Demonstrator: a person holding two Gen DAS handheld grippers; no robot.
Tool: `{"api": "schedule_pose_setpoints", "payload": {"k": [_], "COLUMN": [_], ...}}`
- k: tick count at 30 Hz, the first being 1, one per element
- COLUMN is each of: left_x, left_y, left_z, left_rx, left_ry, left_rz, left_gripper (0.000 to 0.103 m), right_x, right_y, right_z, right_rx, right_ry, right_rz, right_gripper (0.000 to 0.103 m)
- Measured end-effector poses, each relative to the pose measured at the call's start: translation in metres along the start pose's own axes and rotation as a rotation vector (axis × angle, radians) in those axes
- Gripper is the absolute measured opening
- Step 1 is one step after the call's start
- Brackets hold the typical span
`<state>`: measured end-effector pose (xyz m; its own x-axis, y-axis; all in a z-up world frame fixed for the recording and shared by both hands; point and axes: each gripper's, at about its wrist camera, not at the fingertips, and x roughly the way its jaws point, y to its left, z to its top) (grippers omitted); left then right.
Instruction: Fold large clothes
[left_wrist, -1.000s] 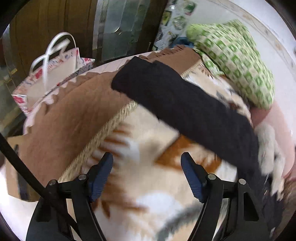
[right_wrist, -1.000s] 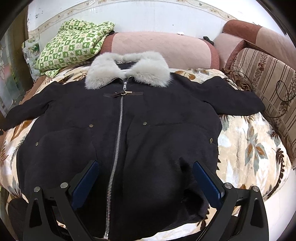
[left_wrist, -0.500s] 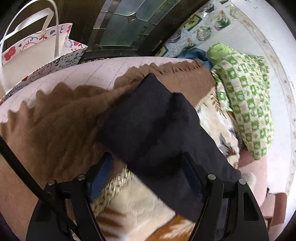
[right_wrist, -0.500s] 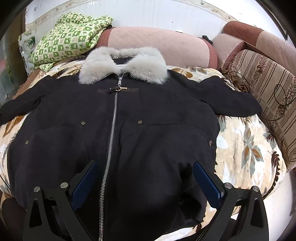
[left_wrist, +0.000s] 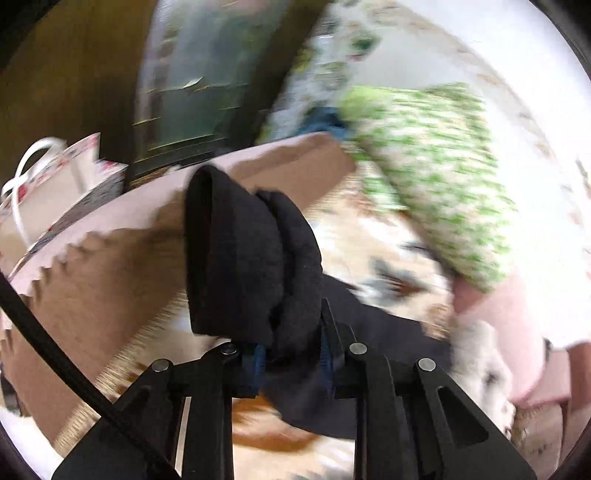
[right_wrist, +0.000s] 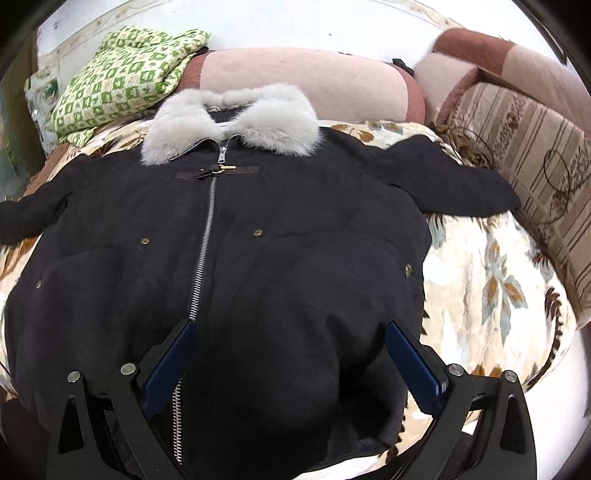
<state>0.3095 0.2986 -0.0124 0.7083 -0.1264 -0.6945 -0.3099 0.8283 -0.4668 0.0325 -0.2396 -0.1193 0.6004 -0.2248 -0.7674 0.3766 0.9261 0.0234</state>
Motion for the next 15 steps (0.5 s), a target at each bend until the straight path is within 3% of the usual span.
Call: {"api": "schedule_pose_setpoints", "payload": {"k": [4,8,12,15], "left_x": [-0.025,-0.024,0.011,0.048], "left_y": [-0.081,-0.162,-0.226,-0.250], "left_z": [-0.028,-0.077,-0.144,-0.195], "left_rx": [0.121,0.246,0.339,0.376], "left_ry": [0.011,0.089,0.210,0.300], "left_rz": [-0.139,-0.264,-0.306,-0.272], "left_gripper": [0.021,0.017,0.014,0.014], "right_x": [-0.006,-0.011,-0.015,-0.018], "right_y": [-0.009,-0.017,-0.034,-0.048], "right_z": [-0.005,-0.008,-0.010,-0.013], "right_rx": [0.028,0.054,0.104,0.138], "right_ry": [-0.014,-0.032,-0.041,-0.049], "right_rz": [0.025,0.041,0.051,0.060], "right_gripper": [0.102,0.102,0.102,0.102]}}
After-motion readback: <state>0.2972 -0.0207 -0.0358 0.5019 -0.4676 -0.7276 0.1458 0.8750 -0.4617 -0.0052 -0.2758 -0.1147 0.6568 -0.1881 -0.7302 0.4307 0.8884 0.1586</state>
